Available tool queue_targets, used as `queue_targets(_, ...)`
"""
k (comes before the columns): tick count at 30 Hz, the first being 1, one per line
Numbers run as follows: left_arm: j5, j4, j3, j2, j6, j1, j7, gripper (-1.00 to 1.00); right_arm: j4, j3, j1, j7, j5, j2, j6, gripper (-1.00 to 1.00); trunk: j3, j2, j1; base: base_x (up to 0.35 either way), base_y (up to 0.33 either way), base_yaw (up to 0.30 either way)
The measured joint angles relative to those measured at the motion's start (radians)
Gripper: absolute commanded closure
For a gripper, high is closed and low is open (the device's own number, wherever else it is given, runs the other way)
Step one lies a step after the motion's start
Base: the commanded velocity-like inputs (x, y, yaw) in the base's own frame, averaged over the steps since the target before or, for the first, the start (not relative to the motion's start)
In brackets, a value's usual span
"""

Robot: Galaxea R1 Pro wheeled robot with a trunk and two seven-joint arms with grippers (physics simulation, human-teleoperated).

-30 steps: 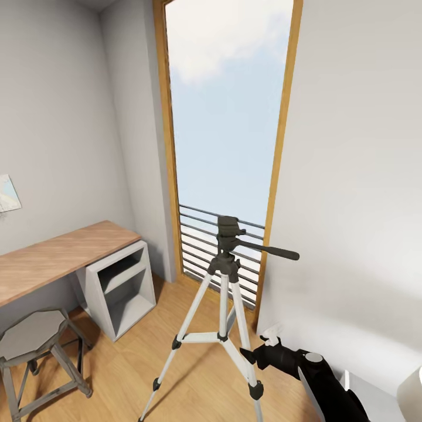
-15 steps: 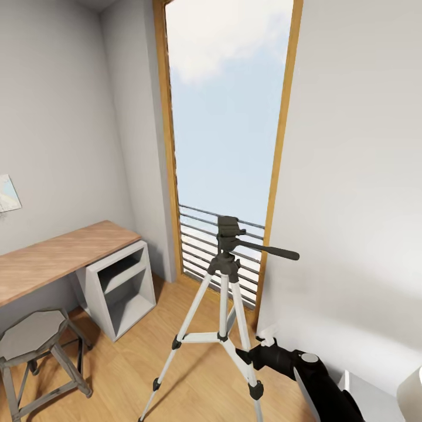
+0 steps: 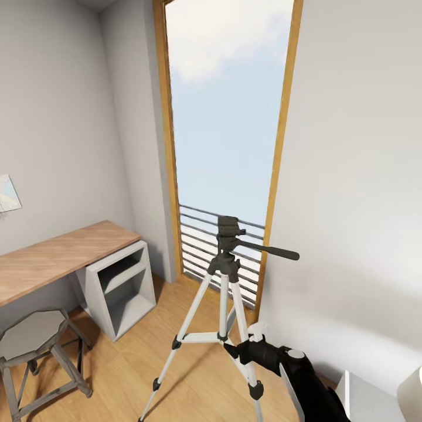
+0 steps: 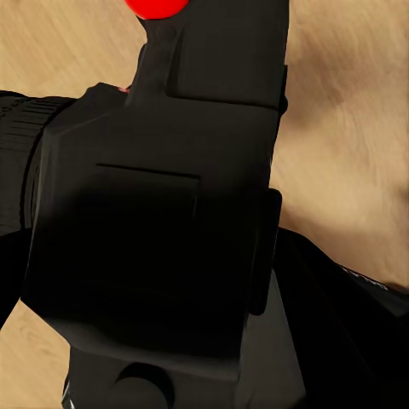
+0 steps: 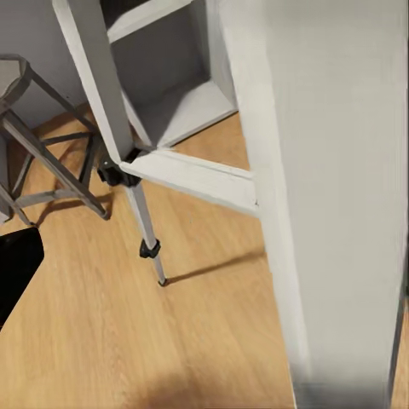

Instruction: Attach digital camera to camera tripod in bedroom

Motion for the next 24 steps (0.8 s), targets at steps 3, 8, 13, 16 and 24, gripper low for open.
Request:
queue_targets(3,0.0,0.0,0.0,0.0,0.0,0.0,0.0,1.0,-0.074,0.0,0.0,-0.03,-0.001,0.016,0.058,-1.0,0.0,0.0,0.0,0.0,0.0,0.0)
queue_targets(8,0.0,0.0,0.0,0.0,0.0,0.0,0.0,1.0,-0.126,0.0,0.0,-0.054,0.002,0.024,0.114,-1.0,0.0,0.0,0.0,0.0,0.0,0.0)
queue_targets(13,0.0,0.0,0.0,0.0,0.0,0.0,0.0,1.0,-0.141,0.001,0.0,-0.125,0.002,0.024,0.128,-1.0,0.0,0.0,0.0,0.0,0.0,0.0)
queue_targets(16,0.0,0.0,0.0,0.0,0.0,0.0,0.0,1.0,-0.142,0.001,0.0,-0.144,0.001,0.022,0.13,-1.0,0.0,0.0,0.0,0.0,0.0,0.0)
queue_targets(24,0.0,0.0,0.0,0.0,0.0,0.0,0.0,1.0,-0.143,-0.001,0.0,-0.156,0.001,0.018,0.129,-1.0,0.0,0.0,0.0,0.0,0.0,0.0)
